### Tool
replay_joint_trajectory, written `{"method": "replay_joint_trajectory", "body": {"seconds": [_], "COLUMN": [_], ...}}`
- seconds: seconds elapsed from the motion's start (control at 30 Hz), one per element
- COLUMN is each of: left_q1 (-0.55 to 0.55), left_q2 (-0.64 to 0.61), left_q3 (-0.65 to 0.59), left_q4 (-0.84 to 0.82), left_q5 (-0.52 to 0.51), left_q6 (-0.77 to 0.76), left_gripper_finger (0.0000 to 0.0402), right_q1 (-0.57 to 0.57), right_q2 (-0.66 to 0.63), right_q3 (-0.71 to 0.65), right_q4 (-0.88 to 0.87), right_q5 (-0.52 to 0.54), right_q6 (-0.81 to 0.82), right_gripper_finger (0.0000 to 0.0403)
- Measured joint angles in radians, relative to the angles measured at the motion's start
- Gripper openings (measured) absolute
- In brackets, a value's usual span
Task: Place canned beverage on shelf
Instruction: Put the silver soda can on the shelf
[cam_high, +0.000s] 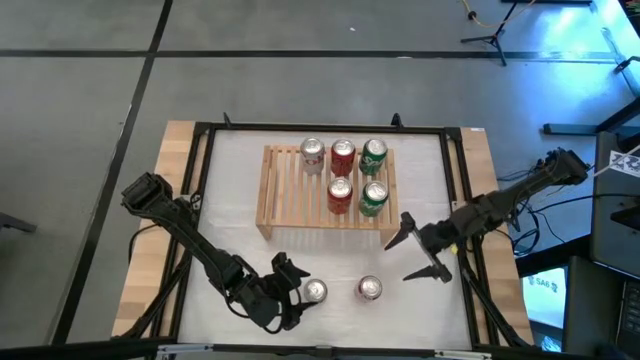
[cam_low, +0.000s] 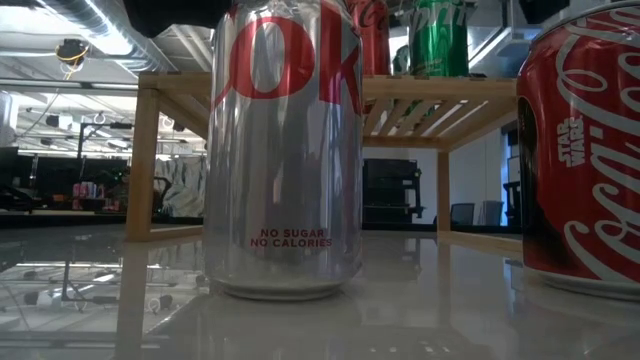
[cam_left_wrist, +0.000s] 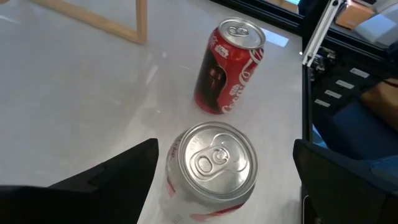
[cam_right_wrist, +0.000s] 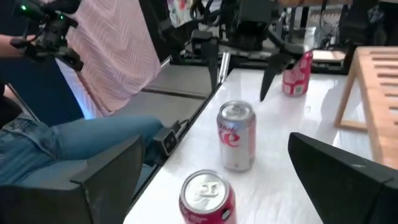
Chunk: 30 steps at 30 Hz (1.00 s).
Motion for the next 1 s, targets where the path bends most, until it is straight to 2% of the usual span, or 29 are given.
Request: {"method": "replay_joint_trajectory", "body": {"seconds": [0.17,0.43,1.0], "left_q1": [0.0,0.0,0.0], "left_q2": [0.0,0.0,0.022], "left_q3": [0.0,0.0,0.0], "left_q4": [0.0,0.005,-0.032], "left_q5": [0.001,0.085,0.072], "left_q6": [0.0,-0.006,-0.003], "left_gripper_finger": [0.0362,0.0362,0.0362], "right_q1": [0.028,0.028,0.027], "right_q2": [0.033,0.07,0.098], "right_q3": [0.0,0.0,0.0], "right_q4": [-0.012,-0.009,-0.009], "right_q5": [-0.035,-0.061,-0.045], "right_q6": [0.056,0.063,0.084], "right_gripper_finger": [0.0392,0.0392,0.0392]}}
